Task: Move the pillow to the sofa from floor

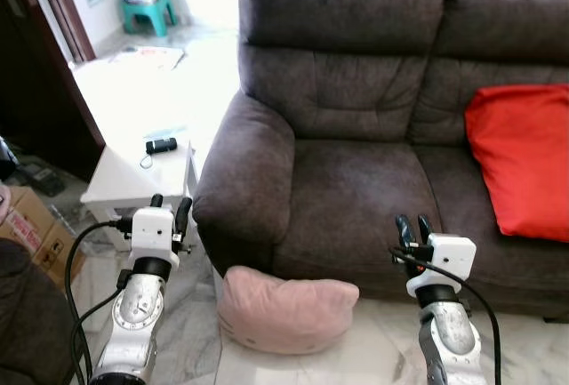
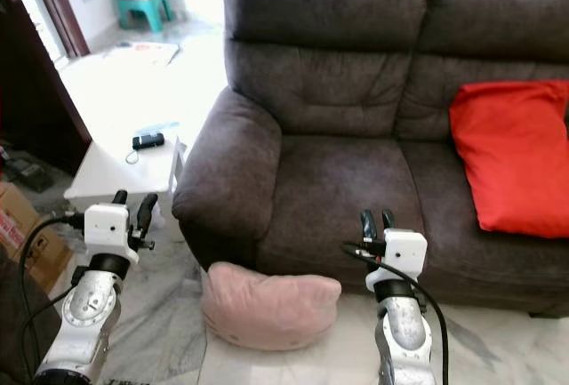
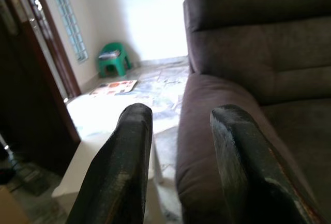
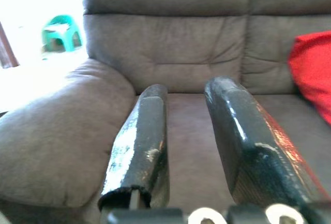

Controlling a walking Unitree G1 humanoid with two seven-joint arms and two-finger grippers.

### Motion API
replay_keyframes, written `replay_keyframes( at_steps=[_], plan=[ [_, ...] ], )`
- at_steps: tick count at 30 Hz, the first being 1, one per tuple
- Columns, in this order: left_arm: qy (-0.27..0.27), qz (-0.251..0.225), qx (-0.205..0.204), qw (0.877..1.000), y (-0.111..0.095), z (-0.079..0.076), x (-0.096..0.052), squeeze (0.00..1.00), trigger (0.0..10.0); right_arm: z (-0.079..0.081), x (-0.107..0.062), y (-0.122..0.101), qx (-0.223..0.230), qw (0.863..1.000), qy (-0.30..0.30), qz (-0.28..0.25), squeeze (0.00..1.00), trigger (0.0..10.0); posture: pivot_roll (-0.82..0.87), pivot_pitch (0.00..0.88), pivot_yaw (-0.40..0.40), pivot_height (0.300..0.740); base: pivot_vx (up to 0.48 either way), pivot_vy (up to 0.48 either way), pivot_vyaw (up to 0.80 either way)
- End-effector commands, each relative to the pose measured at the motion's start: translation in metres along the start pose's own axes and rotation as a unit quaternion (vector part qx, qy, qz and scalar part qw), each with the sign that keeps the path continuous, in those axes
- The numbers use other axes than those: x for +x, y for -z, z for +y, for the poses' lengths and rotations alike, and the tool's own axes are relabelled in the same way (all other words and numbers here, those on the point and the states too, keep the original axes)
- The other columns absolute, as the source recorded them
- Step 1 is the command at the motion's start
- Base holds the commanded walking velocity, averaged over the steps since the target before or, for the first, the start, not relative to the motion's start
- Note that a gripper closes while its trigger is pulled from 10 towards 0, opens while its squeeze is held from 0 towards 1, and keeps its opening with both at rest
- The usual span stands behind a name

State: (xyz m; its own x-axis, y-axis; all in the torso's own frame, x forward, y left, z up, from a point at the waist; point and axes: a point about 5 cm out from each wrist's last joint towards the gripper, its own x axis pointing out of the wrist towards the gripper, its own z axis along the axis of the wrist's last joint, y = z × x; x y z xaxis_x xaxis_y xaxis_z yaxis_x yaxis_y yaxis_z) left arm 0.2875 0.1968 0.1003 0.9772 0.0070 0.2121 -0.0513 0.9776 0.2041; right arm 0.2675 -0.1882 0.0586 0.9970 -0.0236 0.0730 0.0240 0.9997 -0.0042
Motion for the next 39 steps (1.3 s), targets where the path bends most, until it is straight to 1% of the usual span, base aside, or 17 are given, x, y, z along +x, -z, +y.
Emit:
replay_keyframes(
  at_steps=[1, 3, 9, 11, 15, 25, 39],
  plan=[
    [0.0, 0.005, 0.001, 1.0, -0.001, 0.003, 0.001, 0.0, 10.0, 0.004, 0.003, -0.005, 0.003, 1.0, -0.005, -0.006, 0.0, 10.0, 0.1, 0.0, -0.028, 0.74, 0.277, 0.0, 0.0],
    [0.002, 0.004, 0.0, 1.0, -0.001, 0.002, 0.002, 0.0, 10.0, 0.005, 0.004, -0.006, -0.004, 1.0, -0.01, -0.007, 0.0, 10.0, 0.1, 0.0, -0.028, 0.74, 0.289, 0.0, 0.0],
    [0.008, 0.003, -0.001, 1.0, -0.003, -0.001, 0.003, 0.0, 10.0, 0.006, 0.005, -0.008, 0.004, 1.0, -0.006, -0.008, 0.0, 10.0, 0.1, 0.0, -0.026, 0.74, 0.292, 0.0, 0.0],
    [0.008, 0.002, -0.001, 1.0, -0.003, -0.002, 0.003, 0.0, 10.0, 0.008, 0.006, -0.008, 0.005, 1.0, -0.008, -0.004, 0.0, 10.0, 0.1, 0.0, -0.027, 0.74, 0.292, 0.0, 0.0],
    [0.008, 0.003, -0.001, 1.0, -0.003, -0.001, 0.003, 0.0, 10.0, 0.014, 0.006, -0.008, 0.009, 1.0, -0.018, -0.005, 0.0, 10.0, 0.1, 0.0, -0.029, 0.74, 0.282, 0.0, -0.67],
    [0.011, 0.006, 0.0, 1.0, -0.004, -0.002, 0.0, 0.0, 10.0, 0.014, 0.009, -0.012, 0.009, 1.0, -0.02, -0.012, 0.0, 10.0, 0.11, 0.007, -0.031, 0.74, 0.0, 0.0, 0.0],
    [0.008, 0.0, 0.0, 1.0, -0.007, -0.002, 0.002, 0.0, 10.0, 0.018, 0.01, -0.016, 0.015, 0.999, -0.023, -0.019, 0.0, 10.0, 0.11, 0.016, -0.027, 0.74, 0.0, 0.0, 0.0]
  ],
)
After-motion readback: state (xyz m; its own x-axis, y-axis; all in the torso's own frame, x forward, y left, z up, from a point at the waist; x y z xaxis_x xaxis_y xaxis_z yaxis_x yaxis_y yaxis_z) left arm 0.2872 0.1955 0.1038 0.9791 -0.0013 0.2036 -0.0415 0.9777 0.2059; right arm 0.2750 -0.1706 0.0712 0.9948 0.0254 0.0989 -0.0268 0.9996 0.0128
